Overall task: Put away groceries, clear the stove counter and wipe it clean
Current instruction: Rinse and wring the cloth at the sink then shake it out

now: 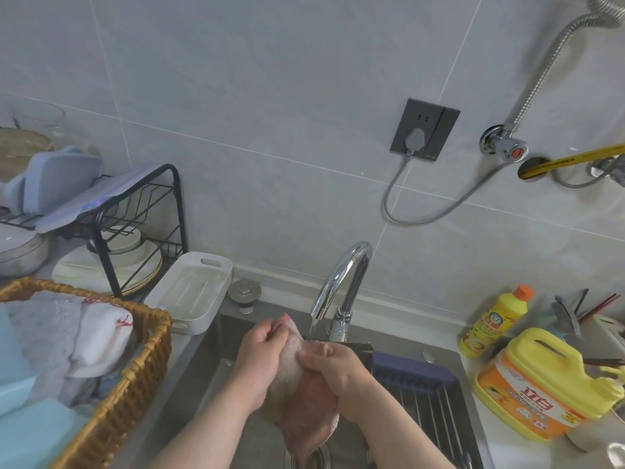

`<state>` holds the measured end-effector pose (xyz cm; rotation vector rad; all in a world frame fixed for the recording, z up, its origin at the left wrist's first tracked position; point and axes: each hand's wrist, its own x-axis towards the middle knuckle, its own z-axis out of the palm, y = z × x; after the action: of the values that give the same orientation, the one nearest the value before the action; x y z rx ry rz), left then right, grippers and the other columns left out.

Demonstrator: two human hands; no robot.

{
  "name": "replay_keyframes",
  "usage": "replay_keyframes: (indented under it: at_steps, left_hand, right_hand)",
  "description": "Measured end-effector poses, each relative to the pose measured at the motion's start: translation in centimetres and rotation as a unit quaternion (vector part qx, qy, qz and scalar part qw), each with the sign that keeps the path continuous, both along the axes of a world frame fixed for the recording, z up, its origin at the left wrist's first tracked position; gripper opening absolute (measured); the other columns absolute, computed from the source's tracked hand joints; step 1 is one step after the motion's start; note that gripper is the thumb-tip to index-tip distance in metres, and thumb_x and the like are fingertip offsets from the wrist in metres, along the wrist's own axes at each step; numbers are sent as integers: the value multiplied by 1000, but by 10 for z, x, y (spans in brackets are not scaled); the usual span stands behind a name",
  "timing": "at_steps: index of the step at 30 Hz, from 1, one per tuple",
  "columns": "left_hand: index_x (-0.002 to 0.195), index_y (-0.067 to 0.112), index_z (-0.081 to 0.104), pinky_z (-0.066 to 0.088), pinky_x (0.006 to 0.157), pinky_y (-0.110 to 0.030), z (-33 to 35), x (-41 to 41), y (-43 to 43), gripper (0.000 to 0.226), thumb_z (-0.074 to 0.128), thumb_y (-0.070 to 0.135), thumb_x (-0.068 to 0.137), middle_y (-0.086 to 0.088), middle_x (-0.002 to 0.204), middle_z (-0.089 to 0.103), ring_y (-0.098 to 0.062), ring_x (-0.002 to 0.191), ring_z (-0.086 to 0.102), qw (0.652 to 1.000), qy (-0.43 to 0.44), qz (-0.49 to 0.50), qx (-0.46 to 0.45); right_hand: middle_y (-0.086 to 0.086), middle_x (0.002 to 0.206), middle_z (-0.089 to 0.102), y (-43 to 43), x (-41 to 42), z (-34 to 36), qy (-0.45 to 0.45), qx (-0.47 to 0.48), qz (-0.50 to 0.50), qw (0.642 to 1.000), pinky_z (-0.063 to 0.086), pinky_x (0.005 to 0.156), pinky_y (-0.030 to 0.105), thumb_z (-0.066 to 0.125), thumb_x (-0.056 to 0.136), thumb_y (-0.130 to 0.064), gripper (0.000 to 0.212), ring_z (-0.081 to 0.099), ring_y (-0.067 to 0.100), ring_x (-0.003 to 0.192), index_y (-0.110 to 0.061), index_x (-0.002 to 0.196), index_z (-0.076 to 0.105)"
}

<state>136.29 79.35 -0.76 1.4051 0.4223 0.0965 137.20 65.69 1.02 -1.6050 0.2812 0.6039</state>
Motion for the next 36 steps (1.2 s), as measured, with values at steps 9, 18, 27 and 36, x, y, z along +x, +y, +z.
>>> replay_keyframes:
  at_steps: [9,18,27,36]
  left_hand:
    - [90,14,69,50,91,-47,-11,-3,3,11,60,20,92,-7,93,73,-22,93,67,999,39,2,-35]
    - [88,11,69,50,89,-47,-10,-3,5,20,53,1,92,-12,90,73,-26,89,67,997,42,1,-70]
    - [81,7,67,44,67,-30,3,5,-8,32,59,37,90,-6,74,63,-19,72,56,993,45,-18,104]
    - [98,7,67,53,79,-40,4,-2,0,24,59,29,91,-14,95,73,-26,88,68,988,53,-71,-124]
  right_hand:
    - [18,84,73,6,4,2,68,82,-37,994,55,59,31,68,87,-11,11,71,28,70,0,90,70]
    - [25,95,71,0,8,-10,49,138,-111,983,56,69,40,53,96,-7,21,70,37,86,7,109,62]
    - [16,85,75,-6,8,-4,63,3,-113,992,58,81,44,58,89,-53,55,72,33,80,0,100,69]
    - [27,102,70,-21,0,8,112,117,26,986,57,74,43,63,88,-2,17,70,37,87,2,104,67]
